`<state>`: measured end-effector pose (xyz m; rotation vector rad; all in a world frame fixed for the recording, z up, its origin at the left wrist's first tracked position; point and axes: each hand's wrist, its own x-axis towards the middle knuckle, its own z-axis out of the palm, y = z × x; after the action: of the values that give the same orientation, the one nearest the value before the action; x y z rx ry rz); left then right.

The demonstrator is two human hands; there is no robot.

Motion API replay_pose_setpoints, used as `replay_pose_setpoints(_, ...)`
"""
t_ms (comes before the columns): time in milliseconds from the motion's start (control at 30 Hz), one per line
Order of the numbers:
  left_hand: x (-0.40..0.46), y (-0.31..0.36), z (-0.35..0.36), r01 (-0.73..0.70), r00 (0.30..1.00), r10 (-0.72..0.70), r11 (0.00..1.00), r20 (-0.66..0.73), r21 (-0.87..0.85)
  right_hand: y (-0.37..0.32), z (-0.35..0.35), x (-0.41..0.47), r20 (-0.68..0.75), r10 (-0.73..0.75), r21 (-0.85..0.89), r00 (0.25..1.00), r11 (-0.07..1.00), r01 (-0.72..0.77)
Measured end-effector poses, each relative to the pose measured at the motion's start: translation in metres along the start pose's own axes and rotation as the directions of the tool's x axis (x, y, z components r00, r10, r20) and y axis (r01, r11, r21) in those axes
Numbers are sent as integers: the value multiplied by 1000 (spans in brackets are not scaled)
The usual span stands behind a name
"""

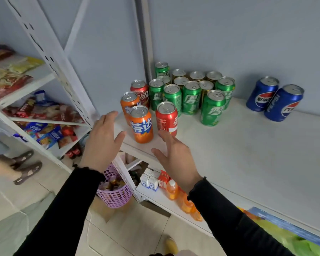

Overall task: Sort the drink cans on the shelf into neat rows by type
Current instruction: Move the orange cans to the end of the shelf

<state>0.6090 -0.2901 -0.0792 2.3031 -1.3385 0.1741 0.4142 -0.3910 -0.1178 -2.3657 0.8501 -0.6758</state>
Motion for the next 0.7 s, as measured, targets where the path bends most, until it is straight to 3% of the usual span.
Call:
replay_pose_setpoints(200, 53, -25, 9, -15, 999, 19, 996, 42, -90, -18, 34, 24, 83, 131, 125, 988, 982, -140)
replay_pose_setpoints(467, 95, -40, 25, -128, 984, 155, 959, 91, -253, -41, 76, 50, -173, 324, 339, 930, 906, -253)
replay_pose_setpoints(700, 100, -46, 34, -160, 963, 245, 858, 115, -488, -59, 82, 22, -272, 468, 459, 840, 831, -314)
